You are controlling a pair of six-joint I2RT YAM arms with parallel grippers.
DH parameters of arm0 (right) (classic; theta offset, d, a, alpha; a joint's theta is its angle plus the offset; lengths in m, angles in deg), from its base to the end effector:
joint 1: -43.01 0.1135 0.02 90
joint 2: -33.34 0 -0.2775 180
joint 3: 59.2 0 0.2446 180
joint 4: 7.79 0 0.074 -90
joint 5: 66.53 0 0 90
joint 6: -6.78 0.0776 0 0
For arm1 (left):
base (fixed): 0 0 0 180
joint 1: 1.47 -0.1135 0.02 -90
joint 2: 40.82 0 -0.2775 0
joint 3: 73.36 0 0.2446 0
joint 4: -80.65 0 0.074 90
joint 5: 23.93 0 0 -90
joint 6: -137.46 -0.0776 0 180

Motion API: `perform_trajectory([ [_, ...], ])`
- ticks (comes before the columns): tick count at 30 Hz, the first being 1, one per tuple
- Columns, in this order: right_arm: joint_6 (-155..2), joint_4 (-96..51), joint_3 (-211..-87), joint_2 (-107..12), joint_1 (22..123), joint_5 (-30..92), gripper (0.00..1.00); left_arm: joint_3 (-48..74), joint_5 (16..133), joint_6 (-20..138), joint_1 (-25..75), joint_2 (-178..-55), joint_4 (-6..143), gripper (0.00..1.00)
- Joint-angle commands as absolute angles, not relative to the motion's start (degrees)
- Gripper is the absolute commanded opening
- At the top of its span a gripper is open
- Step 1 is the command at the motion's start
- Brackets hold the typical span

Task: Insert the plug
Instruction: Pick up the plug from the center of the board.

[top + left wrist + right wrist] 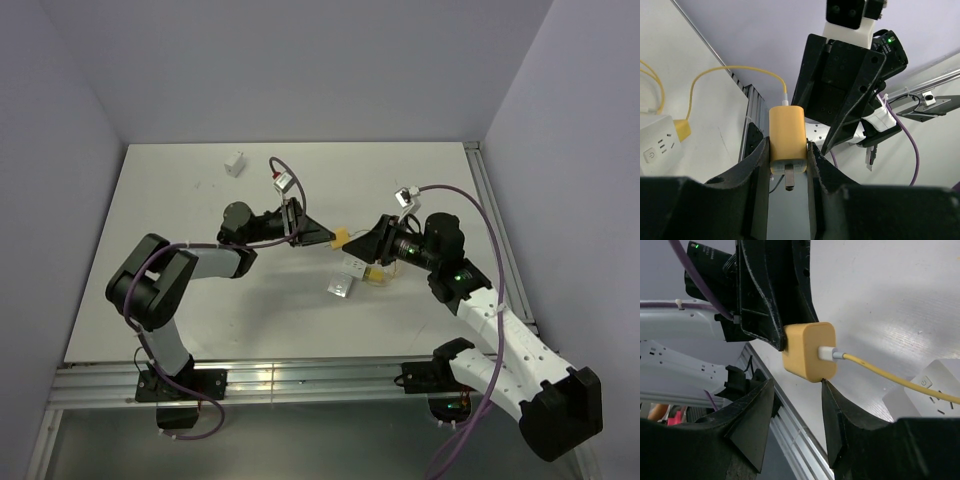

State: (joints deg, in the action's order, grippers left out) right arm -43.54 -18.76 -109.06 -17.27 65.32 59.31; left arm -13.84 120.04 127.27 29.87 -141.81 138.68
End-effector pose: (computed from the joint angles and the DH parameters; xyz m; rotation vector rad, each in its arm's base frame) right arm 0.1886 0.1265 0.2970 -0.2046 1.9269 1.3048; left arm 0.2841 -0.2465 0.2580 0.3192 1.7948 -2.0983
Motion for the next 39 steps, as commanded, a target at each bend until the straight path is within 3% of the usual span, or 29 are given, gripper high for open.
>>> perform_trajectory([
  [1,-40.86,-12.59,-107.95,-17.12,65.07,58.9,0.5,-13.02,120.82,127.53,31.84,-139.79,152.86,0.0],
  [10,-39.01,-11.01,-106.62,-16.58,64.11,58.1,0.52,-12.76,120.91,125.42,32.55,-137.59,149.51,0.0],
  [19,-33.75,0.14,-103.47,-19.22,62.18,62.58,0.49,-12.76,120.82,124.63,33.86,-136.45,148.11,0.0],
  [23,-32.95,1.83,-102.93,-19.92,61.47,64.69,0.31,-12.67,120.73,124.71,33.95,-136.45,148.19,0.0],
  [27,-35.22,-1.14,-102.84,-18.0,60.86,63.56,0.0,-12.23,120.83,124.36,33.95,-136.71,147.24,0.0],
  [30,-40.76,-10.89,-104.42,-13.19,61.03,57.68,0.0,-12.58,117.06,117.09,33.52,-133.92,133.91,0.32],
  [31,-43.03,-17.09,-105.3,-11.59,60.94,55.58,0.0,-12.58,115.56,111.32,33.25,-132.86,124.38,0.53],
  [34,-46.3,-31.59,-108.8,-5.7,61.03,45.21,0.0,-11.79,106.52,99.02,33.25,-128.2,110.36,0.68],
  [35,-46.74,-34.79,-109.69,-4.56,61.12,42.83,0.0,-11.88,104.15,96.96,33.34,-127.23,105.01,0.76],
  [39,-47.71,-45.7,-110.93,0.71,61.03,35.52,0.0,-13.2,97.01,91.23,33.25,-125.46,100.74,0.81],
])
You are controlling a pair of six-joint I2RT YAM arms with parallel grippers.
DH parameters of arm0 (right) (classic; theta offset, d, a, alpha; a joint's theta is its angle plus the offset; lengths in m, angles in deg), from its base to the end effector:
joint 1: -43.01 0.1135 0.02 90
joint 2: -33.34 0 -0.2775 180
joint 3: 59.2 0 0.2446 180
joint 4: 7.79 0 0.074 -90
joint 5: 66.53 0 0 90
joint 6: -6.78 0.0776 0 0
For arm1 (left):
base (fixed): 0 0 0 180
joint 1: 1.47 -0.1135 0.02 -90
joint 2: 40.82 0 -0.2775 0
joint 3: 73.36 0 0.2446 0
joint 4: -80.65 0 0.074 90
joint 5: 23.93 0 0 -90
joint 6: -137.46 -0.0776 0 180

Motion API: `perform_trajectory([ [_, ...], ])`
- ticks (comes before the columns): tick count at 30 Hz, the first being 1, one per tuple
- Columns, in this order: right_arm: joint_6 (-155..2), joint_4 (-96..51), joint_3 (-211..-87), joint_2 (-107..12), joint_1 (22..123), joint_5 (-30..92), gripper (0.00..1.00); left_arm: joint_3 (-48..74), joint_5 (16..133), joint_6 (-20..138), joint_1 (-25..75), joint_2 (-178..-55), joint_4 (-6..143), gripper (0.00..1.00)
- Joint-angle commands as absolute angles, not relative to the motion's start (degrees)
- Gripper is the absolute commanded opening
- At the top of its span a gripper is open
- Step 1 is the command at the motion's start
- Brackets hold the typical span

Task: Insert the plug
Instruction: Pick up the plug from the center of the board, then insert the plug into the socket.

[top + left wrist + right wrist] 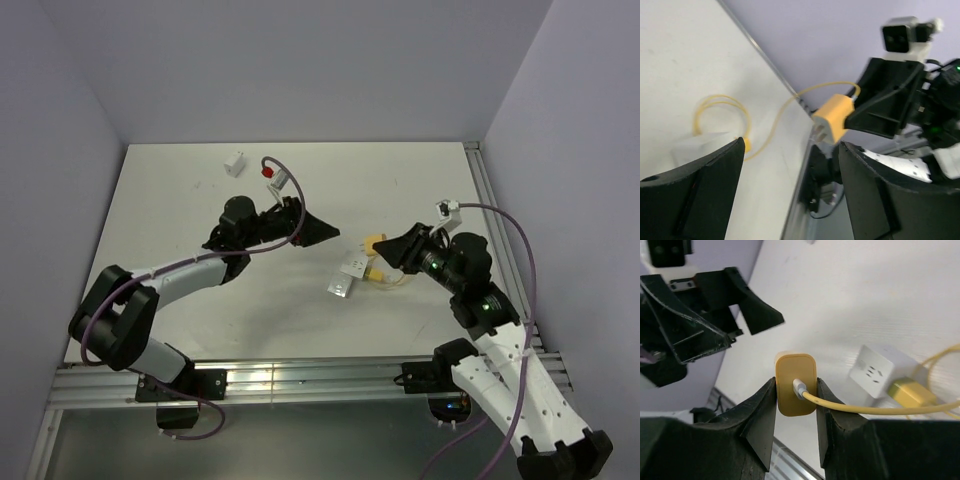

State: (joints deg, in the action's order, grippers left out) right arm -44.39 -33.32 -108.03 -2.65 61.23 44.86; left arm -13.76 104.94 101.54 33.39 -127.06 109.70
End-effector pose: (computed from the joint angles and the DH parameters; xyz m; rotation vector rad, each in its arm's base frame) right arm 0.1589 0.0821 0.2988 0.0569 1.9009 1.0303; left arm 0.2632 -0.2427 0.2864 0.3353 1.7928 -1.6816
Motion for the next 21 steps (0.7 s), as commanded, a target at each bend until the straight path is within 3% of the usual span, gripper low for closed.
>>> perform_trajectory([
  [1,-47.54,-47.81,-110.49,1.51,61.12,34.38,0.0,-12.94,97.35,89.31,33.25,-126.16,100.3,0.81],
  [11,-48.5,-57.76,-110.67,6.53,61.21,25.42,0.0,-7.67,110.61,82.44,32.46,-141.1,103.54,0.87],
  [21,-44.99,-53.28,-106.45,5.3,61.12,27.87,0.0,-0.9,117.29,82.87,32.55,-153.67,105.39,0.88],
])
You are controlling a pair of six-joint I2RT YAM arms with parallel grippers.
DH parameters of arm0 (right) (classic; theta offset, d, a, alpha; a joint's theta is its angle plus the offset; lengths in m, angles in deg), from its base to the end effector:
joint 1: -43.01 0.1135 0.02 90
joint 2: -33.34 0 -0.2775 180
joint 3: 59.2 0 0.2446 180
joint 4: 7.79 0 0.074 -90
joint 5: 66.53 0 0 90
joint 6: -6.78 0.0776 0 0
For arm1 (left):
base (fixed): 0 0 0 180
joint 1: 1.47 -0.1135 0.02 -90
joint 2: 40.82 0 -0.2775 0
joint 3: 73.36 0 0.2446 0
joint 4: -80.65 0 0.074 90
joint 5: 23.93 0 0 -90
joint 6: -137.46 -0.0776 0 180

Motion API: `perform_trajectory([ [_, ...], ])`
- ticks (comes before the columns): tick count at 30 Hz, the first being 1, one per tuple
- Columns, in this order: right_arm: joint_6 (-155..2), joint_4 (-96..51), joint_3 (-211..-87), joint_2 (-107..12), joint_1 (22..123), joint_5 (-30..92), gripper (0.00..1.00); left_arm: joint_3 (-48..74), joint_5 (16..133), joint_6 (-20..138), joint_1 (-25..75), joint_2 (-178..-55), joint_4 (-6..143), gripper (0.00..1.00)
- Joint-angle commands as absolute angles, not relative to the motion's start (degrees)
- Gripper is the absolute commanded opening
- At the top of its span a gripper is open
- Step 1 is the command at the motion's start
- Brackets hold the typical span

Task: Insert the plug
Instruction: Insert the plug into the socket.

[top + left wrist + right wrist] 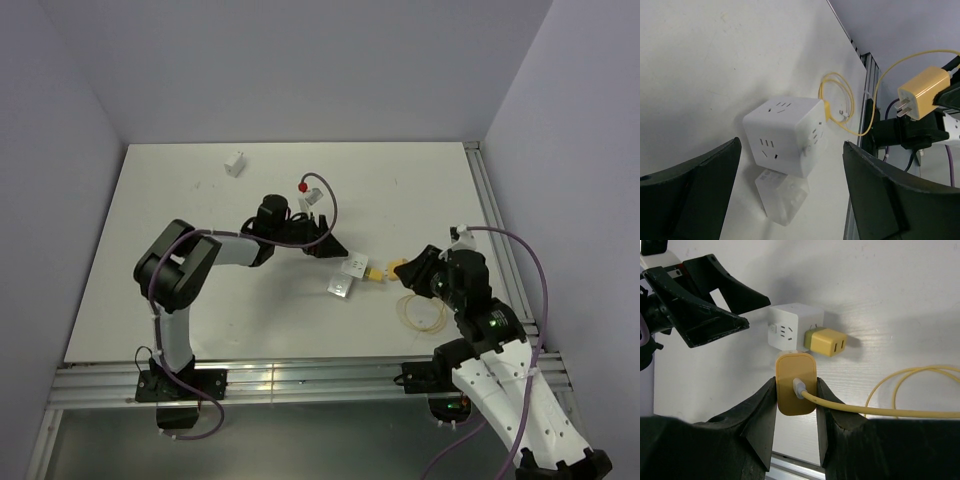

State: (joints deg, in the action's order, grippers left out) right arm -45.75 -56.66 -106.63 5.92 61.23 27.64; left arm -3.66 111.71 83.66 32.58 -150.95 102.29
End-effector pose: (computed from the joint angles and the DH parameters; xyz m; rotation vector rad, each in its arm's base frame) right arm 0.1275 0.0479 0.2519 0.3128 2.1197 0.6600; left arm 0.3195 -0.2829 0.1741 0.5742 2.0437 -1.5369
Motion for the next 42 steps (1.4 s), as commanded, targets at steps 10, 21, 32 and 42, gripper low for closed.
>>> perform_trajectory([
  [10,-45.95,-50.73,-106.36,3.54,61.12,29.01,0.0,3.76,122.84,85.16,31.93,-160.7,109.24,0.86],
  [21,-45.95,-48.27,-105.57,1.96,61.21,29.8,0.0,5.17,125.13,90.16,31.93,-164.39,113.65,0.79],
  [32,-45.69,-46.86,-104.69,1.43,61.38,30.33,0.0,5.35,125.39,93.77,32.2,-165.98,117.07,0.57],
  [42,-45.34,-43.88,-103.99,-2.17,62.87,29.37,0.0,-0.53,122.41,106.95,32.11,-165.63,133.6,0.0],
])
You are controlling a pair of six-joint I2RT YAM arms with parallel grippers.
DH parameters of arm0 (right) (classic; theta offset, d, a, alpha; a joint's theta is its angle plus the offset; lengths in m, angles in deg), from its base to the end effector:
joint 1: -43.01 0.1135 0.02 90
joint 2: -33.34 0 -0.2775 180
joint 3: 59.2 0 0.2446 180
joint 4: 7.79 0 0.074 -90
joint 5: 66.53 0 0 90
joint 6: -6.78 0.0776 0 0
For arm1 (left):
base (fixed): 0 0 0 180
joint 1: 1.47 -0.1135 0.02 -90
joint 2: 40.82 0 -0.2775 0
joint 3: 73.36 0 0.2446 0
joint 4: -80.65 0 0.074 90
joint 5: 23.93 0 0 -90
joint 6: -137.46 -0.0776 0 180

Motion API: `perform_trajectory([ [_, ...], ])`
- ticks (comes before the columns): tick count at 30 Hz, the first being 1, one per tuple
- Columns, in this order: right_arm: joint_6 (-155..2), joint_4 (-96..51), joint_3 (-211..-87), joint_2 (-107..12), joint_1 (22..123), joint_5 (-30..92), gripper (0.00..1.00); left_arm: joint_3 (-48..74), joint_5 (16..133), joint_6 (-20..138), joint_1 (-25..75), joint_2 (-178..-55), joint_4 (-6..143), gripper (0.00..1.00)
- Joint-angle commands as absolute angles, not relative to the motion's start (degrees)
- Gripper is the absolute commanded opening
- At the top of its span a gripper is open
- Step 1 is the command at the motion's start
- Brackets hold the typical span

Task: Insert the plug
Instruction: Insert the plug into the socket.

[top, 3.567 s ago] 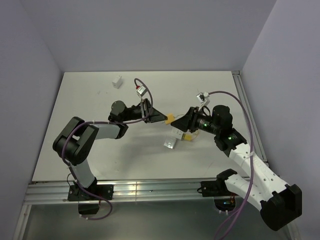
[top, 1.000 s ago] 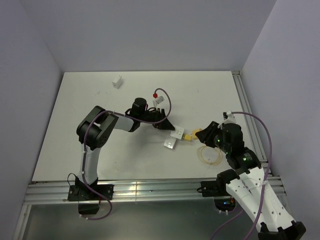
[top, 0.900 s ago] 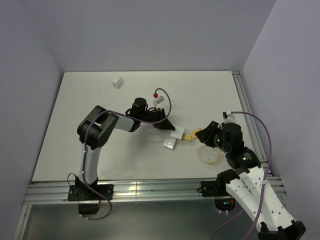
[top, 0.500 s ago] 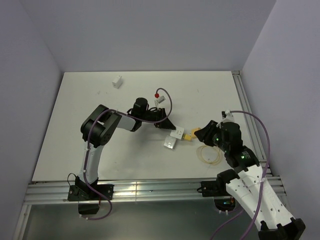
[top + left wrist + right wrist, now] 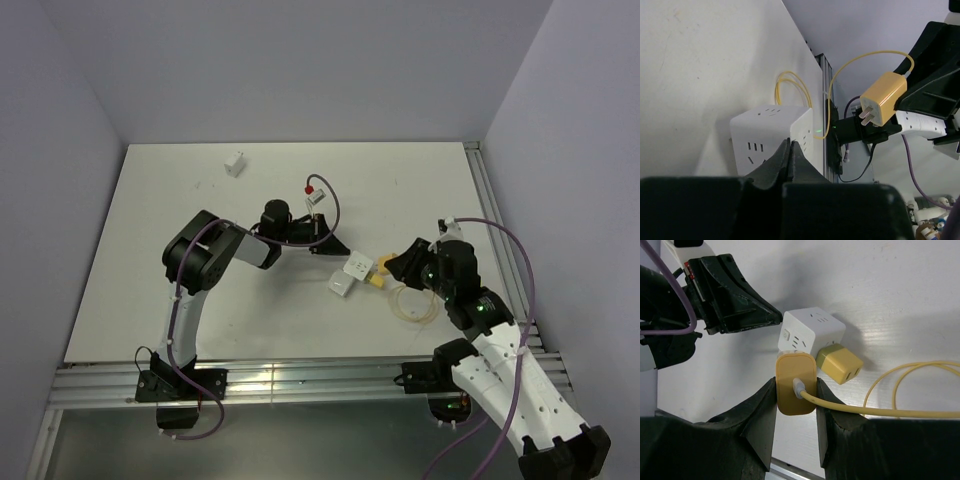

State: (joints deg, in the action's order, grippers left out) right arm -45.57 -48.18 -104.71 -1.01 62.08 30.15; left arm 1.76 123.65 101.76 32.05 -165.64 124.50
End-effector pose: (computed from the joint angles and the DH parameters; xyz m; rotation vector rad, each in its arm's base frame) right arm 0.1508 0.0617 0.2436 0.2755 2.1417 0.7119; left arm 0.3404 -0.3040 0.1430 0.5670 1.9778 -1.8836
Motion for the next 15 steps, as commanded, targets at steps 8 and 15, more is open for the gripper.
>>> perform_trajectory([
  [8,-45.07,-41.94,-104.42,-4.63,65.34,27.17,0.0,-0.81,119.94,101.26,31.67,-162.91,125.0,0.53],
  [15,-45.69,-42.82,-104.6,-3.14,65.34,26.46,0.0,4.73,128.29,99.4,31.14,-166.15,124.38,0.99],
])
